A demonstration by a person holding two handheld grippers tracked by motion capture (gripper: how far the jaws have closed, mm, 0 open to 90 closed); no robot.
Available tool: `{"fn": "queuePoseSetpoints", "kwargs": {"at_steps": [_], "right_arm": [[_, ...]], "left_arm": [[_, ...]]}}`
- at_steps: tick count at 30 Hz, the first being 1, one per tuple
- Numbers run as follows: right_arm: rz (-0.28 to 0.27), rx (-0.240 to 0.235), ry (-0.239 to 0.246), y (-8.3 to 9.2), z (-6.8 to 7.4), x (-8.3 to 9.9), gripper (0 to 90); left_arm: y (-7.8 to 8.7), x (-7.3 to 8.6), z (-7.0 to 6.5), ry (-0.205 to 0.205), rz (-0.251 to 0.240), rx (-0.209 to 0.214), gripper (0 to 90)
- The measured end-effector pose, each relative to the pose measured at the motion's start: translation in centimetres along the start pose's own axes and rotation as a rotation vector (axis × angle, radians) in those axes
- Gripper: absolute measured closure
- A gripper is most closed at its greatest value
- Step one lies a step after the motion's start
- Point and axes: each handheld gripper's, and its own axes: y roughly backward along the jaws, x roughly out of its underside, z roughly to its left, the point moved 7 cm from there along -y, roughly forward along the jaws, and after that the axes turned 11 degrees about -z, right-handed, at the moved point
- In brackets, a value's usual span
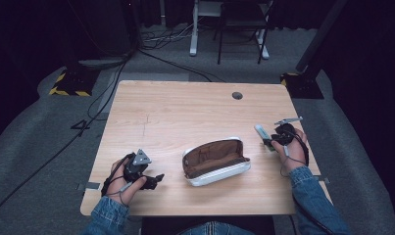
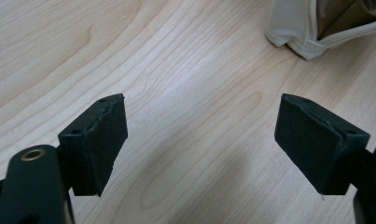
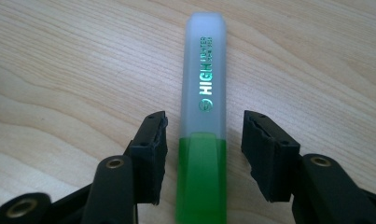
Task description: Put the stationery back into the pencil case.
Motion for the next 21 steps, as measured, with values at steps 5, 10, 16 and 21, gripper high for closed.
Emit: {"fn": "queuePoseSetpoints", "kwargs": {"at_steps": [5, 10, 16, 21], "right_arm": [[0.004, 0.004, 0.003, -0.6, 0.1, -0.4, 54.3], [0.014, -0.002, 0.007, -0.7, 0.2, -0.7, 67.0], [0.021, -0.017, 0.001, -0.7, 0.1, -0.7, 67.1], [0.021, -0.013, 0.006, -0.7, 0.2, -0.7, 67.1]], "left_arm": [[0.2, 0.7, 0.4, 0.020, 0.004, -0.012, 17.0], [0.2, 1.4, 1.0, 0.027, 0.005, -0.025, 16.8], [0.2, 2.0, 2.0, 0.058, -0.004, -0.060, 16.6], [0.0, 2.2, 2.3, 0.041, 0.009, -0.077, 16.5]]}}
